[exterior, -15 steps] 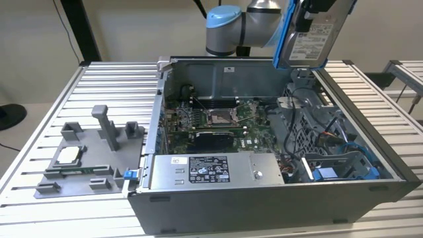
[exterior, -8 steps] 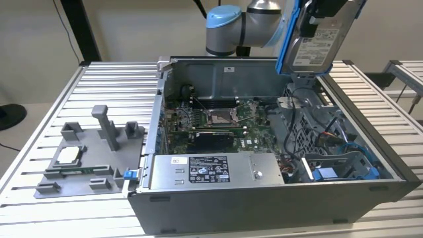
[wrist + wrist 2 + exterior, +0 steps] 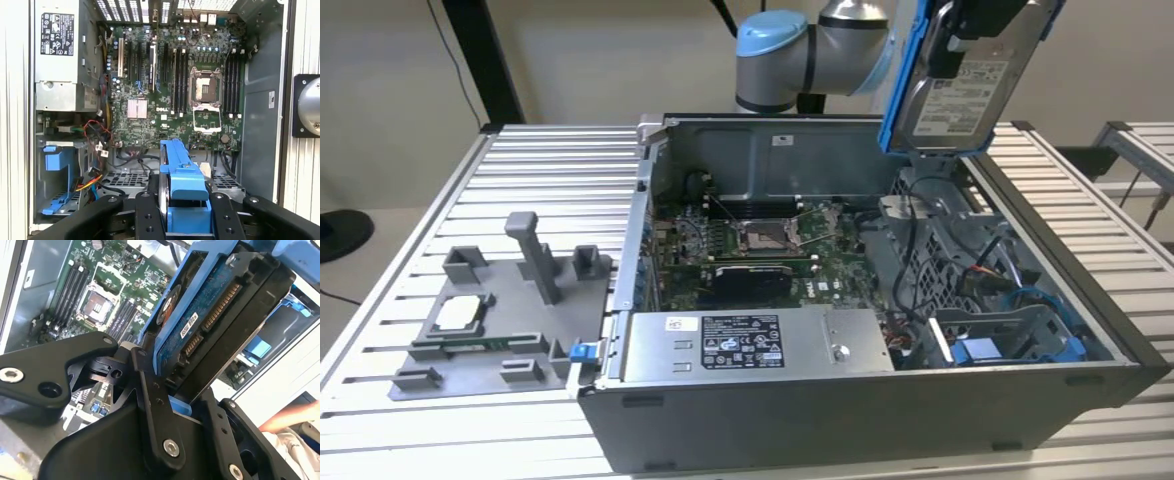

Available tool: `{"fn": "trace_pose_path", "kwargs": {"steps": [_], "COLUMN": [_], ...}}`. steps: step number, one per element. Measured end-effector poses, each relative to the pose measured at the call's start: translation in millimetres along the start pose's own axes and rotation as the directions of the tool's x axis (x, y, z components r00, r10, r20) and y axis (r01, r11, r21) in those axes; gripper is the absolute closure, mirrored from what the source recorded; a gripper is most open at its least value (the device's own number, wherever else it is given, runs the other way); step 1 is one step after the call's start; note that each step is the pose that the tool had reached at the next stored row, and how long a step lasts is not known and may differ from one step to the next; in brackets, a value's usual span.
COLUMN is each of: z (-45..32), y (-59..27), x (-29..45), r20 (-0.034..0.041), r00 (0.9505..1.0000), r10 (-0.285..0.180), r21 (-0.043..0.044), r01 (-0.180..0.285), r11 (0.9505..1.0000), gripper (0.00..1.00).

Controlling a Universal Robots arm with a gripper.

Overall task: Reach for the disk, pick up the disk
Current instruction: 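Pick up the disk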

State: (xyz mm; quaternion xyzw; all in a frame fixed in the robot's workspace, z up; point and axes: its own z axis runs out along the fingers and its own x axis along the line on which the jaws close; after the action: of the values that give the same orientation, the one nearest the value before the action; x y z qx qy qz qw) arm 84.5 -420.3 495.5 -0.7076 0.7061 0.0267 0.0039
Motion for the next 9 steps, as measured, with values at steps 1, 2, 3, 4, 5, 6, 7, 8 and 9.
{"fn": "trace_pose_path", "kwargs": {"steps": [1, 2, 3, 4, 5, 6, 7, 8, 9], "z": [0.0, 0.0, 0.0, 0.0, 0.0, 0.0, 0.0, -0.1, -0.1], "y": [0.0, 0.0, 0.0, 0.0, 0.0, 0.0, 0.0, 0.0, 0.0], "x": [0.0, 0.0, 0.1, 0.1, 0.1, 0.1, 0.2, 0.6, 1.2], "r20": [0.0000, 0.0001, 0.0001, 0.0001, 0.0001, 0.0001, 0.0000, 0.0000, 0.0000], "r00": [1.0000, 1.0000, 1.0000, 1.0000, 1.0000, 1.0000, 1.0000, 1.0000, 1.0000], "r10": [0.000, 0.000, 0.000, 0.000, 0.000, 0.000, 0.000, 0.000, 0.000], "r21": [0.0000, 0.0000, 0.0000, 0.0000, 0.0000, 0.0000, 0.0000, 0.0000, 0.0000], "r01": [0.000, 0.000, 0.000, 0.000, 0.000, 0.000, 0.000, 0.000, 0.000], "r11": [1.0000, 1.0000, 1.0000, 1.0000, 1.0000, 1.0000, 1.0000, 1.0000, 1.0000], "gripper": [1.00, 1.00, 1.00, 1.00, 1.00, 1.00, 1.00, 1.00, 1.00]}}
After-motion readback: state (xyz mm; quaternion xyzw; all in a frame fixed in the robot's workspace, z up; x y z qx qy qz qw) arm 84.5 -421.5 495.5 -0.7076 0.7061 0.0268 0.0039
